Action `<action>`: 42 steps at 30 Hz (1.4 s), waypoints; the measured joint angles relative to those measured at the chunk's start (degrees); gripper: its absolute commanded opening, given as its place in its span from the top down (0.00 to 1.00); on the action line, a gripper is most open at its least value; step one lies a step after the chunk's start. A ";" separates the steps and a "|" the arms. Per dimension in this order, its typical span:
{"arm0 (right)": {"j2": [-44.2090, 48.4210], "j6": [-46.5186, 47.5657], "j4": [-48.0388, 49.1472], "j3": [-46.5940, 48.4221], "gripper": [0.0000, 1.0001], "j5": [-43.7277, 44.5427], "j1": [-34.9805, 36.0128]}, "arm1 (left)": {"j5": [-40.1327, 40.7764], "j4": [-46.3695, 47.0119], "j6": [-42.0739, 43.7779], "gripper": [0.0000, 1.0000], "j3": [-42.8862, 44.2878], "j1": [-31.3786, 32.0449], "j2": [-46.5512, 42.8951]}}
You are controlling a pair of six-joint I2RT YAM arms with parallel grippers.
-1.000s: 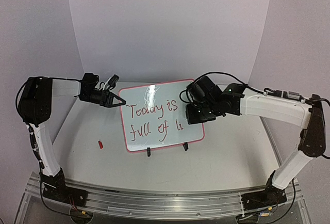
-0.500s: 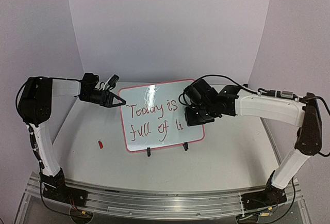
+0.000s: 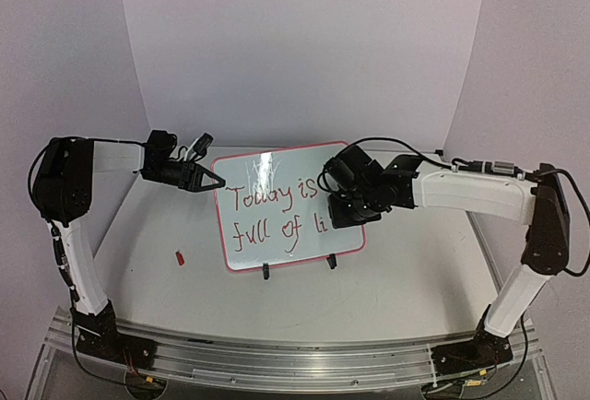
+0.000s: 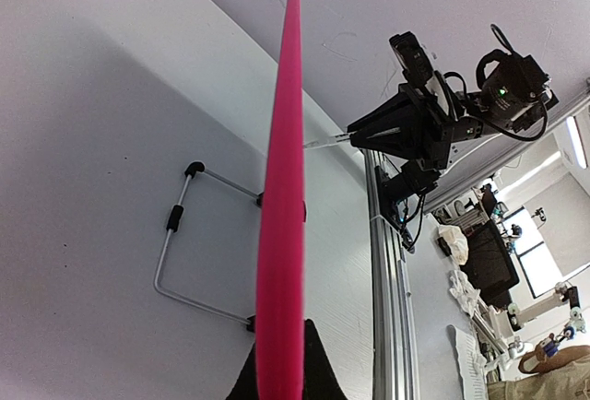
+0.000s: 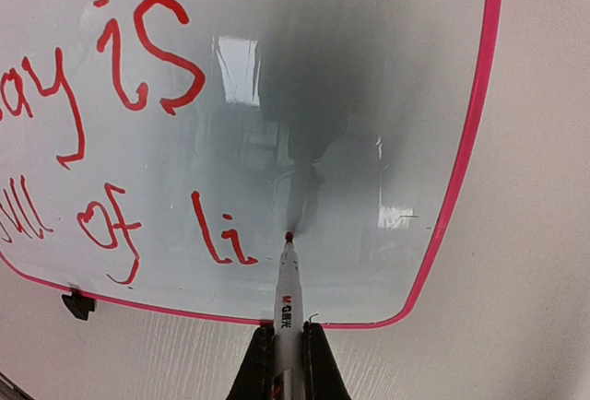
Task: Write a sentence on the whiteboard
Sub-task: Write on the whiteboard with the whiteboard.
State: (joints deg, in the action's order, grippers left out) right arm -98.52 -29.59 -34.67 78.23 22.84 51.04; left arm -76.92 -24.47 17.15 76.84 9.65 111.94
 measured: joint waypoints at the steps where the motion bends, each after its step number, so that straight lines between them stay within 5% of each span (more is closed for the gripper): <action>1: -0.11 0.01 -0.04 0.10 1.00 0.03 0.01 | -0.02 0.00 0.00 1.00 0.00 0.00 0.00; 42: -1.88 -0.01 -1.66 1.73 1.00 -2.93 0.01 | -0.38 -0.04 0.09 1.00 0.09 0.07 0.00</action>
State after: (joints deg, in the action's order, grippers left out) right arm -100.40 -29.61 -36.33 79.95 19.91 51.05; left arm -77.30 -24.51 17.23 76.93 9.72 111.94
